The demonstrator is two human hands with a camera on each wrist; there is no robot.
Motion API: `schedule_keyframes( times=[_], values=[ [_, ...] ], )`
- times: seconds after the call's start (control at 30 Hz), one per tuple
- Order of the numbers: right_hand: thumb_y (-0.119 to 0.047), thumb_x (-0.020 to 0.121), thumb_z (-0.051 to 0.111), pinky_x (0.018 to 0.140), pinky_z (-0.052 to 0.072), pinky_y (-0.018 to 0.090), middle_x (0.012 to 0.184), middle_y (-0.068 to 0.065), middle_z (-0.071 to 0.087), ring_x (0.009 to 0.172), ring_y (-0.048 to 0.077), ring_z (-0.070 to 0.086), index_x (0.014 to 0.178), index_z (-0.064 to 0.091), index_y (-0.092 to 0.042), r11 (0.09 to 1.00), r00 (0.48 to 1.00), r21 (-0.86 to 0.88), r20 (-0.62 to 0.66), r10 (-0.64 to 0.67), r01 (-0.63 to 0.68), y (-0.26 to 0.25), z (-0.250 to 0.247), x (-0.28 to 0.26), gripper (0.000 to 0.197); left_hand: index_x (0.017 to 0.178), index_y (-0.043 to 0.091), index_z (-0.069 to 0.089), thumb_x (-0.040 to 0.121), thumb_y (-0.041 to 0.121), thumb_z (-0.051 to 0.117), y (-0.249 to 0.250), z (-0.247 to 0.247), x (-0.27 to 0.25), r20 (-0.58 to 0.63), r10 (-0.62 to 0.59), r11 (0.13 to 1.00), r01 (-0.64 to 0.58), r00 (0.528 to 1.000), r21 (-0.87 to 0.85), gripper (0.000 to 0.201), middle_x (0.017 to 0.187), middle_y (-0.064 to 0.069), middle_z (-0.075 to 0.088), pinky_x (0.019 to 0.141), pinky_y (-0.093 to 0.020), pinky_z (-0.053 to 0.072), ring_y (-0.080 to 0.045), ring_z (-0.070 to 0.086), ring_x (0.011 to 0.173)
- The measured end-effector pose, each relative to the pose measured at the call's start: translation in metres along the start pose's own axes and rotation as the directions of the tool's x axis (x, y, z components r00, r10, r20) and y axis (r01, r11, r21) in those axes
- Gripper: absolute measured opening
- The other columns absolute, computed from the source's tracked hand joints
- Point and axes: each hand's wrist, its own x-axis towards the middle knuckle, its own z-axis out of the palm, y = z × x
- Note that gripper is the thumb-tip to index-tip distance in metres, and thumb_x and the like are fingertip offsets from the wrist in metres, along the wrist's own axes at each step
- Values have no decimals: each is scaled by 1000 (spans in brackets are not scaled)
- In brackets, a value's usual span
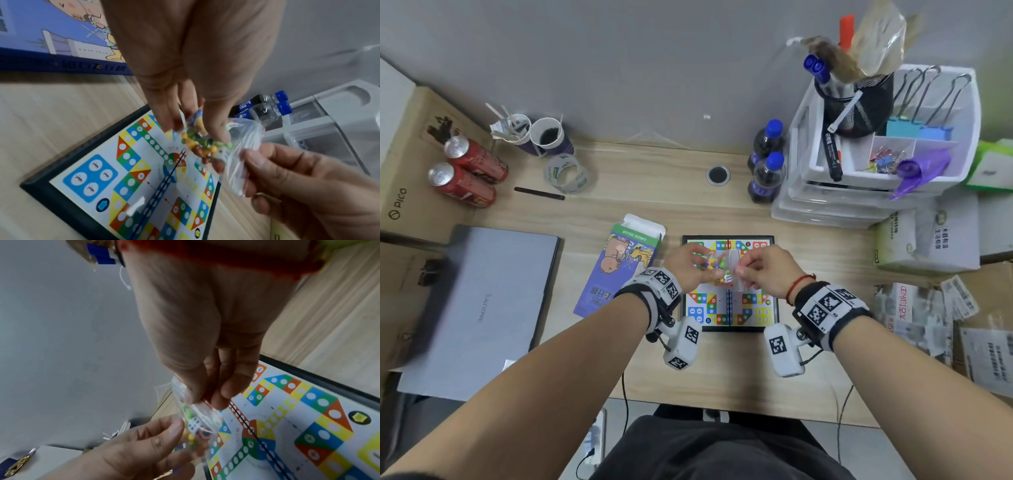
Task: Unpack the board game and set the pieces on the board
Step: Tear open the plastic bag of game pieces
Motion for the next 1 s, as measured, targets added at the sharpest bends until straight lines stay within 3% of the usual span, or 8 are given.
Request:
schedule_keyframes(
  times=[0.1, 0.17, 0.23, 0.37, 0.53, 0.77, 0.9, 1.0],
  values=[
    [-12, 86, 68, 54, 51, 19, 59, 0, 67, 50, 3, 64, 73, 65, -15, 997, 999, 69, 11, 32, -32, -3, 1, 0, 14, 98, 21, 61, 72, 38, 83, -1, -2, 1, -199, 53, 987, -22, 979, 156, 37, 89, 4, 67, 70, -25, 52, -13, 65, 81],
    [-11, 85, 70, 53, 50, 18, 58, 1, 67, 49, 4, 63, 71, 65, -16, 992, 999, 112, 4, 48, -48, -4, 3, 1, 16, 95, 14, 67, 78, 29, 80, 2, 2, 1, -104, 60, 998, -58, 993, 18, 26, 82, -1, 70, 68, -24, 56, -15, 67, 75],
    [-9, 84, 70, 54, 52, 19, 58, 2, 67, 49, 6, 63, 71, 66, -15, 984, 998, 166, 7, 55, -55, -6, 5, 2, 15, 105, -2, 66, 85, 15, 74, 8, 9, -2, 30, 35, 985, -29, 999, -171, 28, 88, -13, 71, 66, -19, 57, -13, 69, 70],
    [-9, 86, 68, 59, 55, 21, 67, 8, 69, 52, 8, 63, 79, 69, -10, 968, 999, 246, 33, 40, -47, -10, 5, 2, 7, 110, -7, 64, 90, 9, 67, 12, 11, -4, 57, 11, 941, 9, 998, -337, 25, 105, -29, 68, 77, -26, 59, -21, 70, 78],
    [-7, 88, 66, 62, 57, 23, 72, 10, 71, 58, 12, 64, 78, 72, -9, 966, 999, 259, 43, 15, -26, -11, 1, 2, 11, 111, -9, 62, 90, 6, 66, 14, 12, -5, 98, 11, 910, 31, 995, -414, 25, 95, -15, 71, 67, -20, 58, -13, 73, 69],
    [-10, 84, 71, 67, 57, 33, 73, 14, 72, 60, 19, 64, 75, 72, -12, 960, 999, 277, -4, 38, -35, -12, 1, 2, 9, 111, -6, 65, 90, 11, 68, 16, 11, -3, 86, 8, 903, 30, 996, -428, 28, 105, -25, 71, 78, -28, 60, -24, 73, 87],
    [-15, 78, 78, 70, 59, 36, 74, 19, 72, 64, 24, 67, 73, 71, -12, 957, 998, 288, -27, 53, -43, -13, 0, 1, 9, 115, -7, 63, 91, 14, 67, 21, 12, -4, 93, -4, 896, 45, 996, -441, 32, 98, -16, 72, 69, -19, 57, -14, 74, 79],
    [-12, 77, 78, 73, 59, 41, 69, 15, 72, 64, 25, 67, 75, 71, -8, 954, 997, 294, -33, 68, -55, -13, 0, 3, 8, 117, -10, 60, 93, 10, 63, 23, 12, -4, 85, -11, 900, 47, 996, -434, 31, 92, -12, 71, 67, -18, 57, -10, 73, 71]
  ],
)
